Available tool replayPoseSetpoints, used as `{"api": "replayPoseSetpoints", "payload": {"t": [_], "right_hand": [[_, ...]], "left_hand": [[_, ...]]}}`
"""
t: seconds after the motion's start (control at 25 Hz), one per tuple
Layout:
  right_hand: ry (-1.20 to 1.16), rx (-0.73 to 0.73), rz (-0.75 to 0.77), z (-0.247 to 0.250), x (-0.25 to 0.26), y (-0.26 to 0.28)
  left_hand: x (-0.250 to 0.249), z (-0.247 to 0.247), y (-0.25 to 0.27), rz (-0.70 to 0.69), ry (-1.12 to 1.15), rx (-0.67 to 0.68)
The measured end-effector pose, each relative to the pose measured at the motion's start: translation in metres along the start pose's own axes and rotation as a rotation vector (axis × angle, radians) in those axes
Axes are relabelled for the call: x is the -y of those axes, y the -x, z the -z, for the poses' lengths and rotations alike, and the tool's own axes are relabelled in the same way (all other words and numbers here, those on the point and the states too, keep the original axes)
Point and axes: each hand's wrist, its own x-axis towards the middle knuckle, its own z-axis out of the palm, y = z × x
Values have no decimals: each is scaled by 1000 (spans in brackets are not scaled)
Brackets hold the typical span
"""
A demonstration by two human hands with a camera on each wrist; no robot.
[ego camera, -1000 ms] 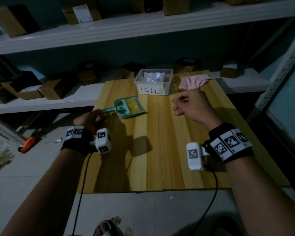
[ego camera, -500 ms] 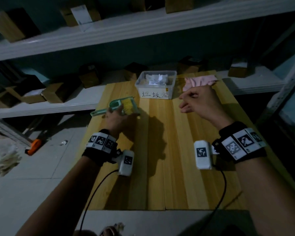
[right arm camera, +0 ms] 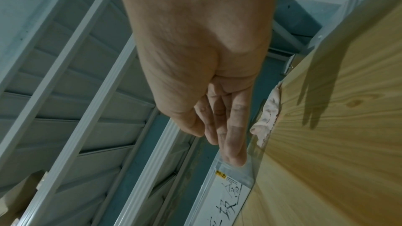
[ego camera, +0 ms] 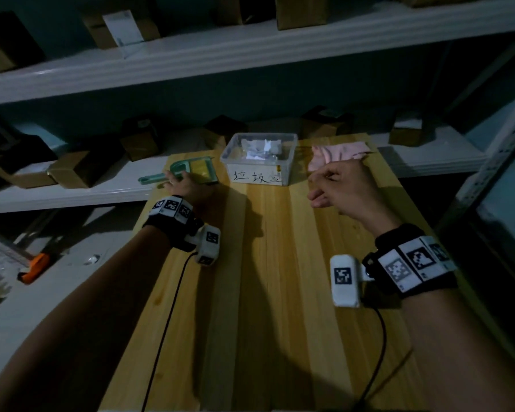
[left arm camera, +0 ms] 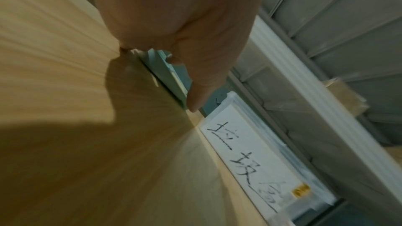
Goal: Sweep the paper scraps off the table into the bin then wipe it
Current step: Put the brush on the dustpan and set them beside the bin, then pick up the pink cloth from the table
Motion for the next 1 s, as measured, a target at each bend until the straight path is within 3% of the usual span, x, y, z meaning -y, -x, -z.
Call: {"api": "replayPoseSetpoints", "payload": {"t": [0.16, 0.28, 0.4, 0.52, 0.68, 0.76, 0.88, 1.0], "right_hand": [[10, 9, -19, 1, -6, -4], [35, 12, -9, 0, -8, -6], [71, -53, -15, 3, -7, -8], [73, -102, -40, 1, -5, -10], [135, -142, -58, -4, -10, -9], [231, -150, -37, -7, -8, -4], [379, -144, -45, -15, -7, 8], [510, -107, -126, -7, -11, 0]], "left_hand": [[2, 2, -20, -52, 26, 19], [5, 8, -18, -90, 161, -111], [1, 26, 12, -162, 459, -330], [5, 41, 45, -95, 844, -468], [19, 43, 92, 54, 1373, -354], [34, 35, 111, 240, 1575, -245], [54, 24, 127, 503, 1648, -93], [60, 33, 131, 510, 1726, -45]]}}
